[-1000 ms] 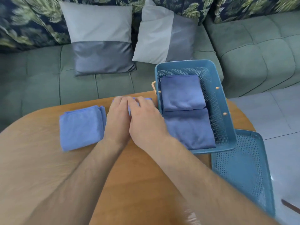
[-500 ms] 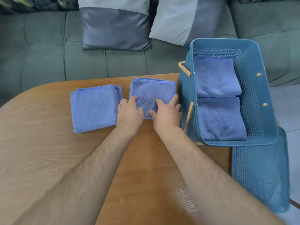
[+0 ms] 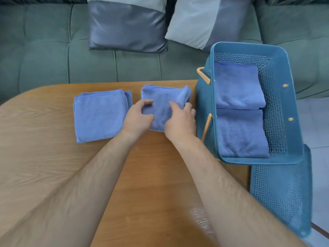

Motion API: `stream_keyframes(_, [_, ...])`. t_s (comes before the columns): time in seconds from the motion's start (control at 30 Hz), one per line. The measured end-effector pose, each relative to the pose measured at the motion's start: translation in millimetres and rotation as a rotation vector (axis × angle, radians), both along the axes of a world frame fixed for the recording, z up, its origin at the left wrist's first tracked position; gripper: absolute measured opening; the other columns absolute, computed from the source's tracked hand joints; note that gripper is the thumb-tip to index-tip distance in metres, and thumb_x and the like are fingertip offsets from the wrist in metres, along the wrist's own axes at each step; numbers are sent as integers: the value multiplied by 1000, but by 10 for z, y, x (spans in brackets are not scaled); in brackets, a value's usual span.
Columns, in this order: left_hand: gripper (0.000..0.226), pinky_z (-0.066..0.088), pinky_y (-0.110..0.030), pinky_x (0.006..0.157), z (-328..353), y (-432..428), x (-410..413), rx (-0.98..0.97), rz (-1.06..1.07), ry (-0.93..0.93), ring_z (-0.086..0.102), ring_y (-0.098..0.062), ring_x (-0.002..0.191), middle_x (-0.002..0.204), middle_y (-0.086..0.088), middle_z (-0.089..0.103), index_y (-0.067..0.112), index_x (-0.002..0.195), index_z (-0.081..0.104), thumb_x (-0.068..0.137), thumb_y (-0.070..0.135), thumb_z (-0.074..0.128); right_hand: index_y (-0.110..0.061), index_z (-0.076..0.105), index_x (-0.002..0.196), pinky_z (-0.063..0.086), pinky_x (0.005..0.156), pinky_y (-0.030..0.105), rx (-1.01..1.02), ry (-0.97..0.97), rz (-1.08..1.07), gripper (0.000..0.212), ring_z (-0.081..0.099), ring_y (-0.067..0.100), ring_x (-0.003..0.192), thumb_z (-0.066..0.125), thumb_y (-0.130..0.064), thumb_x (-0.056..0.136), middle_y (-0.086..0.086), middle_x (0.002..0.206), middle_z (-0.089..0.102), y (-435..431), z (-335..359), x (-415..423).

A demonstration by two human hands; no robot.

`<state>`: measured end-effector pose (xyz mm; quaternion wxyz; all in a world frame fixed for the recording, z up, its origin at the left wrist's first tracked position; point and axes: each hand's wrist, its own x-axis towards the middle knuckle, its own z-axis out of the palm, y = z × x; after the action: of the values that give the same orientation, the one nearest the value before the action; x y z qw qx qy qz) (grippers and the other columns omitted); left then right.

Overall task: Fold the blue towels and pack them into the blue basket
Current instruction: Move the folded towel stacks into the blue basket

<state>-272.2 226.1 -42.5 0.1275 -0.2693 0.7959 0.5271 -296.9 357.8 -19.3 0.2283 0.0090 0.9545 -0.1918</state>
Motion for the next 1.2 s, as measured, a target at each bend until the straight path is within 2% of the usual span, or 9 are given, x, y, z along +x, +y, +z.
stream_keyframes(0.13, [70, 35, -5, 101, 306, -7, 200, 9, -45, 127, 48, -1, 127, 138, 4, 53, 23, 132, 61, 64, 7, 48, -27, 36, 155, 41, 106, 43, -209, -22, 74, 71, 40, 38, 126, 52, -9, 89, 8, 154, 26, 10, 209, 155])
stream_keyframes(0.23, [73, 34, -11, 105, 602, 18, 425, 4, -10, 146, 40, 8, 133, 144, 15, 44, 35, 134, 58, 65, 13, 49, -28, 34, 156, 41, 106, 42, -298, 41, 134, 75, 42, 34, 125, 54, -7, 87, 0, 157, 21, 75, 464, 253])
stream_keyframes(0.3, [74, 38, -17, 102, 813, 99, 541, -5, 26, 194, 39, 8, 134, 145, 18, 42, 40, 136, 57, 67, 14, 50, -30, 36, 155, 42, 104, 39, -335, 119, 152, 76, 44, 31, 121, 56, -6, 86, -3, 156, 23, 165, 682, 311])
stream_keyframes(0.47, [69, 41, -9, 94, 1288, 501, 636, -47, -39, 375, 41, 2, 135, 146, 15, 41, 34, 141, 54, 76, 10, 54, -28, 46, 150, 46, 100, 38, -425, 285, 154, 69, 49, 23, 125, 62, -11, 84, -6, 150, 32, 696, 1174, 389])
stream_keyframes(0.6, [67, 37, -2, 88, 1395, 1037, 604, -204, -243, 444, 47, 9, 122, 147, 16, 37, 26, 148, 49, 84, 9, 64, -26, 55, 144, 34, 103, 11, -444, 330, 59, 63, 46, 4, 126, 69, -13, 84, -11, 140, 38, 1389, 1338, 298])
stream_keyframes(0.7, [72, 35, -1, 86, 1331, 1466, 493, -304, -364, 399, 55, 0, 111, 153, 13, 31, 23, 151, 44, 85, 6, 66, -22, 58, 142, 24, 98, -3, -375, 299, -5, 61, 42, -7, 120, 73, -9, 84, -10, 133, 43, 1900, 1284, 176])
stream_keyframes(0.87, [71, 43, -27, 97, 1186, 1979, 296, -445, -522, 307, 46, -23, 134, 159, -6, 25, 11, 153, 38, 85, 8, 59, -25, 55, 145, 34, 101, 12, -290, 157, -57, 64, 44, -4, 112, 74, -12, 85, -15, 132, 41, 2395, 1013, 30])
stream_keyframes(1.07, [64, 44, -38, 99, 1028, 2142, 194, -568, -585, 69, 52, -34, 123, 156, -13, 17, 3, 150, 35, 89, 8, 52, -20, 46, 150, 27, 95, 10, -169, 3, 63, 69, 46, 10, 120, 76, -19, 88, -7, 144, 30, 2524, 760, -25])
stream_keyframes(1.2, [38, 50, -44, 89, 892, 2167, 204, -797, -658, 94, 54, -41, 110, 146, -28, 37, -4, 107, 61, 71, 1, 70, -15, 45, 139, 42, 102, 30, 32, -35, 120, 62, 48, 26, 123, 77, -25, 87, 5, 143, 24, 2518, 728, 14])
